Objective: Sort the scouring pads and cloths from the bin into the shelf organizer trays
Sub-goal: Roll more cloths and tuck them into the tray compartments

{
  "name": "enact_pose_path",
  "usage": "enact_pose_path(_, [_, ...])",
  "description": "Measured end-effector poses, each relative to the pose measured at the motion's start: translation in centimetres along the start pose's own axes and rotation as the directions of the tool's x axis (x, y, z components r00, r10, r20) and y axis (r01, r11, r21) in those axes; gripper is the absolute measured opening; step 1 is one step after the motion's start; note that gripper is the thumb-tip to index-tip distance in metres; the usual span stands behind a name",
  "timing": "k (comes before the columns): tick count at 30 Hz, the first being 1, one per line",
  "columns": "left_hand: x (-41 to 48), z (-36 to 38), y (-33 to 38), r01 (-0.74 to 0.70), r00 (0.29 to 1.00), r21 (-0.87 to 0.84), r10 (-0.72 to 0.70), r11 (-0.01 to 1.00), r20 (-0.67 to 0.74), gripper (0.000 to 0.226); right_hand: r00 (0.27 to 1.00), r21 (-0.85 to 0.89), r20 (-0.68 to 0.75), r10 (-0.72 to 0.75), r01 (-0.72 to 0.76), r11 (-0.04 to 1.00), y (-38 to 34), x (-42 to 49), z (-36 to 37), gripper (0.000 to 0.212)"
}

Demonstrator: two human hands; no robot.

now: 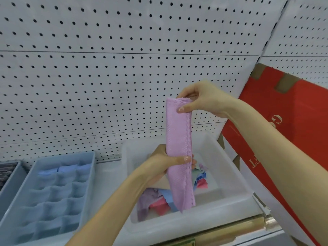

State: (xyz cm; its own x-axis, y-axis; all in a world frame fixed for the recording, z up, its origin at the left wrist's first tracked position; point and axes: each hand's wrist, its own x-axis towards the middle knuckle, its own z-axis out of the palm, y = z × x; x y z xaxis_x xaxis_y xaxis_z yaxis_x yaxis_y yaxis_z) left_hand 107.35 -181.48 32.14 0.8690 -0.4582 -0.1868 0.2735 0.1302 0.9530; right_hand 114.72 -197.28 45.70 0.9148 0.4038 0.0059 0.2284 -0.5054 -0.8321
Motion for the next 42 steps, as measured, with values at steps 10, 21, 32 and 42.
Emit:
enact_pose_path(10, [-0.9, 0.3, -3.0, 0.054, 0.983, -0.052, -0.062, 0.997, -0.172, 0.055, 0.991, -0.036, -0.123, 0.047, -0.052, 0.998, 4.6, 0.9, 1.8, 0.016])
enact_pose_path(21, [-0.6, 0.6, -4.9, 0.118, 0.926, -0.009, -0.113, 0.993, -0.361, 0.018, 0.98, 0.115, -0.168, 0.109, -0.09, 0.989, 8.8, 0.4, 3.2, 0.019])
enact_pose_path(32, [0.5, -2.3, -4.8, 0.365, 0.878, -0.533, -0.472, 0.763, -0.075, 0.037, 0.989, -0.001, -0.025, -0.147, 0.147, 0.989, 10.3, -9.5, 9.8, 0.017])
enact_pose_path(42, [1.6, -4.3, -3.4, 0.392, 0.835, -0.582, -0.541, 0.712, -0.101, 0.033, 0.962, -0.275, 0.058, -0.268, 0.274, 0.922, 13.1, -9.9, 11.7, 0.015])
